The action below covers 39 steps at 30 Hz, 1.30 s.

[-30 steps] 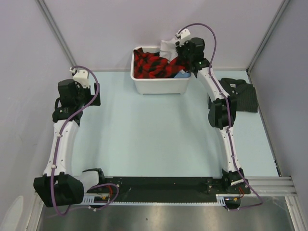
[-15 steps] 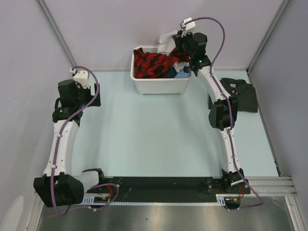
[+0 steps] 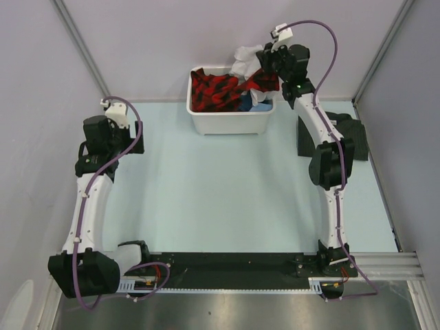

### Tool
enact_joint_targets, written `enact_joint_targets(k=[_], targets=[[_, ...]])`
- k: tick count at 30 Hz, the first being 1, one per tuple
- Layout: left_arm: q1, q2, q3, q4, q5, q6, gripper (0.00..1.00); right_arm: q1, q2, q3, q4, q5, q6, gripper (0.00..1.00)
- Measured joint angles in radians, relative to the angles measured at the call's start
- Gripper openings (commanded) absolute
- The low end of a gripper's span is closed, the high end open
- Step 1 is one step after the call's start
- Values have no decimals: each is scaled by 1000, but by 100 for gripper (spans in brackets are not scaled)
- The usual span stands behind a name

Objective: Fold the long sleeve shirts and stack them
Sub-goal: Grab the shirt from the pile

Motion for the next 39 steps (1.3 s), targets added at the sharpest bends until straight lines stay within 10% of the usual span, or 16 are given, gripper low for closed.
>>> enact_joint_targets(k=[14, 27, 36, 39], targets=[[-22, 84, 0, 211, 327, 52, 99, 9, 55, 213, 192, 66, 58, 0], [-378, 846, 499, 756, 528, 59, 95, 66, 77, 116, 162, 127, 110, 0], [-462, 1102, 856, 884, 559, -1, 65, 63, 77, 88, 169, 153, 117, 0], [-469, 1165, 948, 871, 549, -4, 37, 62, 77, 86, 170, 161, 118, 0]])
